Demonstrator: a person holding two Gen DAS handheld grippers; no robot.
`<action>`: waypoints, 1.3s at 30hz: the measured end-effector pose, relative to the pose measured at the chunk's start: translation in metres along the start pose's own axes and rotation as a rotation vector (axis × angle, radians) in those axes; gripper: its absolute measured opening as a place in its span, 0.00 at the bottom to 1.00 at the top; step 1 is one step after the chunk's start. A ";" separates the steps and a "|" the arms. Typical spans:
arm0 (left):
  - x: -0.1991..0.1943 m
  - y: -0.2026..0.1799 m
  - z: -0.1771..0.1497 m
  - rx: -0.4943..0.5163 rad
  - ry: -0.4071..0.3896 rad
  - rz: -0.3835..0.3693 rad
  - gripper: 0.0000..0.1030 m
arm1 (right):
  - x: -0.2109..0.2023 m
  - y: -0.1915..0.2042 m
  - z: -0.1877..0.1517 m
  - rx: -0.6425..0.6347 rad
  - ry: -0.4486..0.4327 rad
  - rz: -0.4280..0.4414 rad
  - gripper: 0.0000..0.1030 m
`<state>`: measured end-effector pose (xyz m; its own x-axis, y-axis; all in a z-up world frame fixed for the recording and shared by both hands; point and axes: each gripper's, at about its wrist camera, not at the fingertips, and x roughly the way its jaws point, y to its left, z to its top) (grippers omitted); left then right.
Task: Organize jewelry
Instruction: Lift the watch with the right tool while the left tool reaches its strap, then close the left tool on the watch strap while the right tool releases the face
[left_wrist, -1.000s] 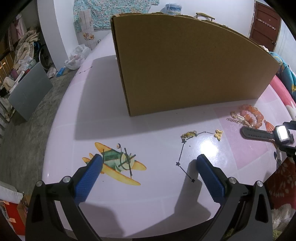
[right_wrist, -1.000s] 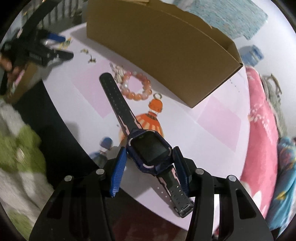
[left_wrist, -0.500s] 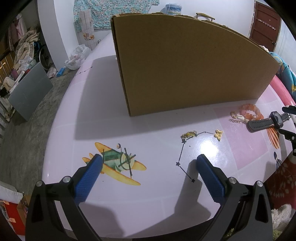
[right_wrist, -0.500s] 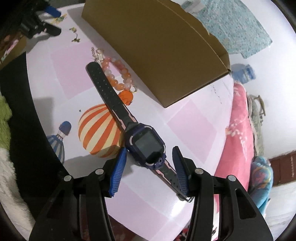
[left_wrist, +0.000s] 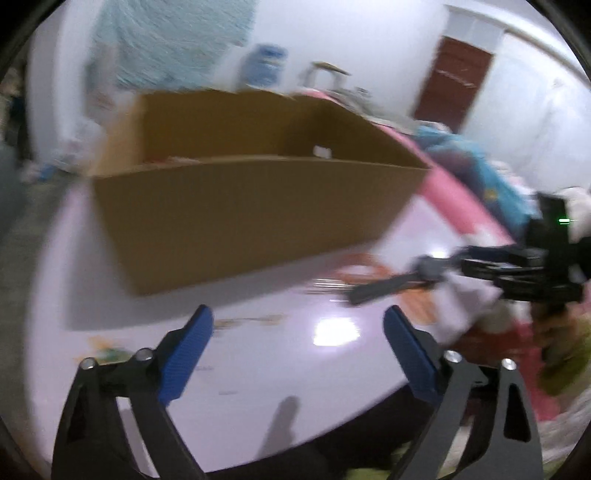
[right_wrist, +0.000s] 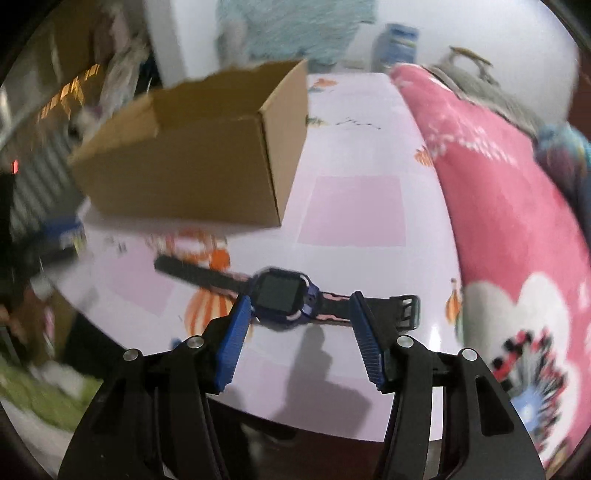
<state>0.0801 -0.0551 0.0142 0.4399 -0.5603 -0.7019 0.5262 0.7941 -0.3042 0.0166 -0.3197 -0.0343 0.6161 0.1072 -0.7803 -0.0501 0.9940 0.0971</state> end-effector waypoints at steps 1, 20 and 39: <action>0.009 -0.007 0.003 -0.005 0.026 -0.056 0.75 | 0.007 -0.005 0.010 0.012 -0.009 0.005 0.49; 0.079 -0.010 0.015 -0.245 0.163 -0.194 0.38 | 0.034 -0.013 0.001 0.124 -0.030 0.071 0.28; 0.086 -0.009 0.008 -0.272 0.135 -0.238 0.33 | 0.034 -0.012 -0.002 0.105 -0.051 0.103 0.28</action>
<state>0.1189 -0.1119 -0.0387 0.2193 -0.7145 -0.6644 0.3814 0.6896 -0.6157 0.0363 -0.3284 -0.0630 0.6516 0.2043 -0.7306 -0.0341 0.9700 0.2408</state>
